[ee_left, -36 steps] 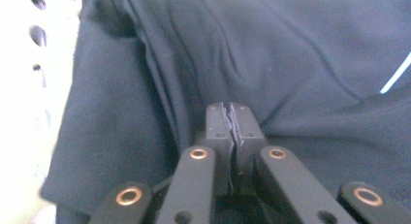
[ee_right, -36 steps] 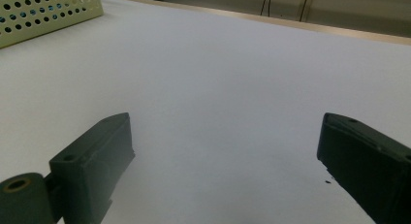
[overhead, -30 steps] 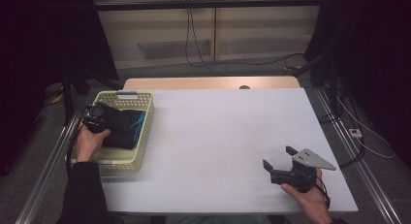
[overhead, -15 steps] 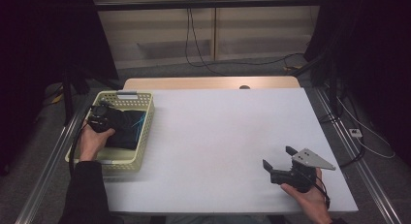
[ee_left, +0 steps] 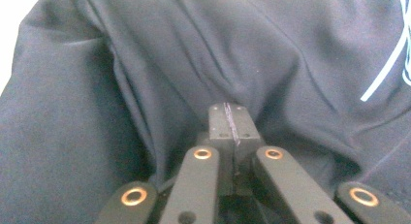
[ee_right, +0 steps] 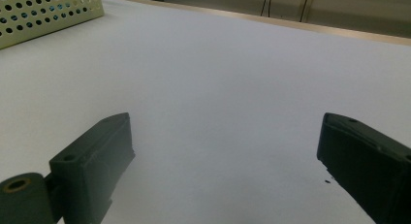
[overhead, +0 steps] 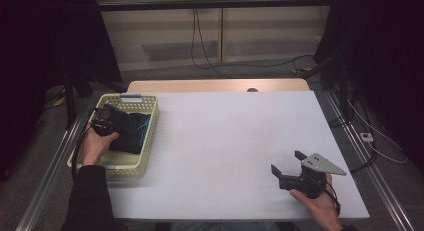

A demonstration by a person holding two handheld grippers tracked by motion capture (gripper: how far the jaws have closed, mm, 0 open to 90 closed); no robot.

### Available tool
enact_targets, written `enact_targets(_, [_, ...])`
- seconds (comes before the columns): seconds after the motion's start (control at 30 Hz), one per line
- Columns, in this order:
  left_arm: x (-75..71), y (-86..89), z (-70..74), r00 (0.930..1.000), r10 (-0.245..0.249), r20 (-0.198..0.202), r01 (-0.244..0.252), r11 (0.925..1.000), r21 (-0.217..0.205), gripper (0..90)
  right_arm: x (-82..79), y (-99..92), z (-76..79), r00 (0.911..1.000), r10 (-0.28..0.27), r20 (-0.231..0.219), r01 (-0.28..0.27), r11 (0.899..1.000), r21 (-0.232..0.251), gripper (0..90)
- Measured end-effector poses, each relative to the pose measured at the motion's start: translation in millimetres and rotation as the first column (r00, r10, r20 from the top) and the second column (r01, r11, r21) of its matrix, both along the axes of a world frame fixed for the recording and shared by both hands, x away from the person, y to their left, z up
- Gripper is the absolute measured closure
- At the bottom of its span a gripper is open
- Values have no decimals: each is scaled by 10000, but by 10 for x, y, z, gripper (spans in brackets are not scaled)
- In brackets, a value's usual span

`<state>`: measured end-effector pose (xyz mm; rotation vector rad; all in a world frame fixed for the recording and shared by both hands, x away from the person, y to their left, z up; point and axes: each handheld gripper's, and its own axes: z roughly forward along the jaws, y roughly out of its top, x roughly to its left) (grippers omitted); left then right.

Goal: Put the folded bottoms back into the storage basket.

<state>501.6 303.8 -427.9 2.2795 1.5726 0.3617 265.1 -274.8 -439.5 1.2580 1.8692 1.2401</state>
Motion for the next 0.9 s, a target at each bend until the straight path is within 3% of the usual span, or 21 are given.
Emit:
enact_targets(0.17, [-13, 40, 12, 9996, 183, -212, -191, 9991, -379, 899, -1, 0, 0, 10000, 4, 5, -4, 10000, -7, 56])
enact_targets(0.33, [-21, 81, 28, 9998, 94, -159, -103, 9986, -525, 877, -1, -1, 0, 10000, -13, 11, 13, 10000, -18, 57])
enact_targets(0.47, [-50, 109, 92, 9996, 1, 277, 11, 9991, -434, 785, -2, -4, 2, 10000, -51, 9, 51, 10000, 2, 56])
enact_targets(0.53, [-60, 115, 104, 9985, 48, 551, -13, 9980, -639, 752, -1, -3, 0, 10000, -17, 33, 17, 10000, -27, 56])
enact_targets(0.67, [-78, 143, 140, 9965, -144, 823, 199, 9977, -654, 658, -6, -7, 2, 10000, -39, 56, 39, 10000, 2, 56])
enact_targets(0.73, [-92, 160, 163, 9934, 59, 1148, 32, 9969, -790, 622, -10, -12, 3, 10000, -27, 49, 27, 10000, 21, 56])
enact_targets(0.9, [-131, 196, 239, 9872, 36, 1597, 131, 9946, -1030, 501, -7, -15, 3, 10000, 4, 60, -4, 10000, 53, 55])
